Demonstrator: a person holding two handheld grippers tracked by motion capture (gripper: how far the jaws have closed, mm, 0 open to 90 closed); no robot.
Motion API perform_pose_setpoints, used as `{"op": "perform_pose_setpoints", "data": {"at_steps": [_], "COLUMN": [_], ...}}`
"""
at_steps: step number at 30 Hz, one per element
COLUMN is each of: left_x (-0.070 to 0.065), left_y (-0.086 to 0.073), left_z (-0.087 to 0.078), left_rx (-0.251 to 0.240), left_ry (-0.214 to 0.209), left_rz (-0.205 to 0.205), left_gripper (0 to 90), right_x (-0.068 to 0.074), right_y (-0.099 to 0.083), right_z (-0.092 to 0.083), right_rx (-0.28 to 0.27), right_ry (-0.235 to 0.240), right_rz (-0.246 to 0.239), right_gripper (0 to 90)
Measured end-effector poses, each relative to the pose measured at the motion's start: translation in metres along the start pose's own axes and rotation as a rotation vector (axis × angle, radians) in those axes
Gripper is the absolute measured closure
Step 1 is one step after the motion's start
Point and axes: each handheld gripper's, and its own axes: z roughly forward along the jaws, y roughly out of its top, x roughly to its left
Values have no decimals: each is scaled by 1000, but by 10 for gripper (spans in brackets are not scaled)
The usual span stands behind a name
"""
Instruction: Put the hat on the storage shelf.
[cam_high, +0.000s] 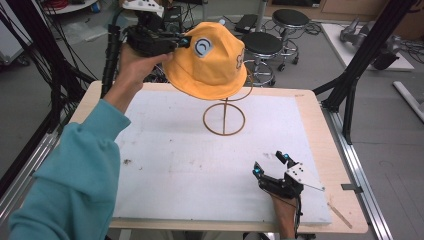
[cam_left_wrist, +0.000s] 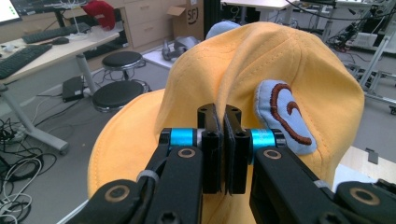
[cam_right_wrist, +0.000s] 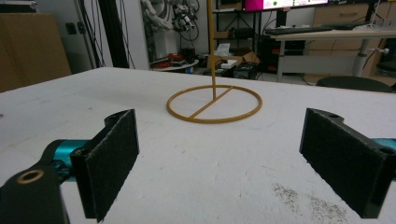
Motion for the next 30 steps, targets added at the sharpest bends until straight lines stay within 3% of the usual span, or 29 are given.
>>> {"op": "perform_pose_setpoints", "data": {"at_steps": [8,14,30], "left_x": [0,1,6], "left_y": [-1,-10,-37], "left_z": [43,69,102], "left_rx": [-18,2,65], "left_ry": [-12,-23,-11], "left_rz": [-15,-35,-59], "left_gripper": [871,871,870], "right_x": [0,-1,-1], "right_y": [0,0,0], "right_z": [-1,-1,-1], "right_rx": [3,-3,-6], "right_ry": [3,4,10], "right_rz": [15,22,12], "right_gripper": [107,107,122]}}
